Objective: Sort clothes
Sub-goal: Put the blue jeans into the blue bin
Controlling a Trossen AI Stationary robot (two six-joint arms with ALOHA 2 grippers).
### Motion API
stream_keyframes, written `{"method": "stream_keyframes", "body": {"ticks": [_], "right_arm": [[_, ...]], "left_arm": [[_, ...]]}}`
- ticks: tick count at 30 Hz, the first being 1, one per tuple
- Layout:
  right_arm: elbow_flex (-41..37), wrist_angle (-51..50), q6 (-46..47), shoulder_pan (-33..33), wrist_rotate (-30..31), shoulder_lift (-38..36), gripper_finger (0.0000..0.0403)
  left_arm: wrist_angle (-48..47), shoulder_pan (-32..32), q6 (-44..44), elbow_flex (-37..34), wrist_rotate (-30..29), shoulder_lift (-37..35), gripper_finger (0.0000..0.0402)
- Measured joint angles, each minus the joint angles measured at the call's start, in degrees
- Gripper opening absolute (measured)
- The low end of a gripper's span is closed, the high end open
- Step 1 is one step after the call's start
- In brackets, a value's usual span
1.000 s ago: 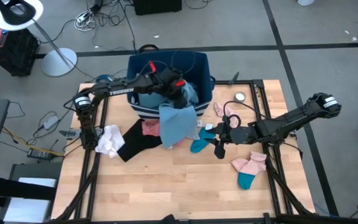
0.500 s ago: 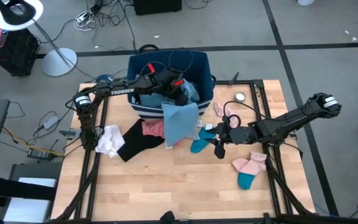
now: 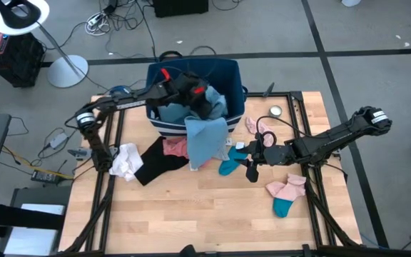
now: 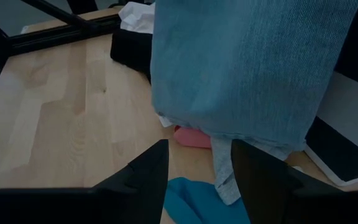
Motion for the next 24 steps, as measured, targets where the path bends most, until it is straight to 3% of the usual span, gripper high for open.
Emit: {"method": "stream_keyframes", "body": {"ticks": [7, 12, 24], "right_arm": [[0.0, 0.0, 0.0, 0.0, 0.0, 0.0, 0.0175], [0.0, 0.0, 0.0, 0.0, 0.0, 0.0, 0.0175], [0.0, 0.0, 0.0, 0.0, 0.0, 0.0, 0.0175]], "left_arm": [[-4.1, -0.6, 0.9, 0.0, -0.2, -9.2, 0.0120], [-8.8, -3.7, 2.0, 0.0, -3.9, -15.3, 0.0120], [-16.8, -19.9, 1.7, 0.1, -14.7, -24.3, 0.0120]]}}
